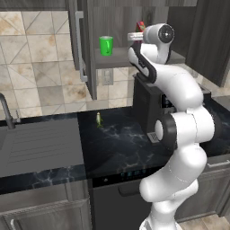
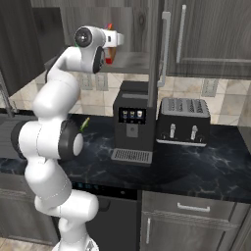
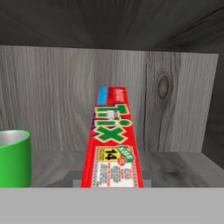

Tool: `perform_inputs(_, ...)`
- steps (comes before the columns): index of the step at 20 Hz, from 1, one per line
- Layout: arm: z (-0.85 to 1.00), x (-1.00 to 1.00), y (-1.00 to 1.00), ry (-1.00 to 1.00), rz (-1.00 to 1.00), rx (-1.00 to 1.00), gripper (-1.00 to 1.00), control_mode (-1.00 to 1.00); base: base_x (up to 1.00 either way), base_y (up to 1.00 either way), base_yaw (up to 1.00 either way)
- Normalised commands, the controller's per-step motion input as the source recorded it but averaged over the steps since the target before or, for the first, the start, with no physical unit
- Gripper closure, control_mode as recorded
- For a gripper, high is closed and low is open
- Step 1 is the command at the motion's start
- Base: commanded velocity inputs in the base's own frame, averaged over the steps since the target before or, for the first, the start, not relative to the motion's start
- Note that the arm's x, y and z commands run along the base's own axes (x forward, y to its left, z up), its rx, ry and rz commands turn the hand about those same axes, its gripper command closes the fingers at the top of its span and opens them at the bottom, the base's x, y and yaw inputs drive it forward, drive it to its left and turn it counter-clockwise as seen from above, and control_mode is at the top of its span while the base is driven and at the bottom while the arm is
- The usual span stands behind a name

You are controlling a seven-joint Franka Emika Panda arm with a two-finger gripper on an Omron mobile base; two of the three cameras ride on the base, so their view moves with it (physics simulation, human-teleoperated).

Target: Pick the jam and cereal from the counter and place them in the cabinets closest to them.

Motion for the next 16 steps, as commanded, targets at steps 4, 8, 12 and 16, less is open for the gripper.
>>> perform_inputs(4, -0.08, 0.2, 0.0, -0.04, 0.0, 0.0, 1.0, -1.0, 0.0, 0.0, 0.0)
perform_inputs(8, -0.07, 0.24, 0.0, -0.02, 0.0, 0.0, 1.0, -1.0, 0.0, 0.0, 0.0)
perform_inputs(12, -0.04, 0.24, 0.0, 0.0, 0.0, 0.0, 1.0, -1.0, 0.0, 0.0, 0.0)
perform_inputs(16, -0.03, 0.17, 0.0, 0.0, 0.0, 0.0, 1.0, -1.0, 0.0, 0.0, 0.0)
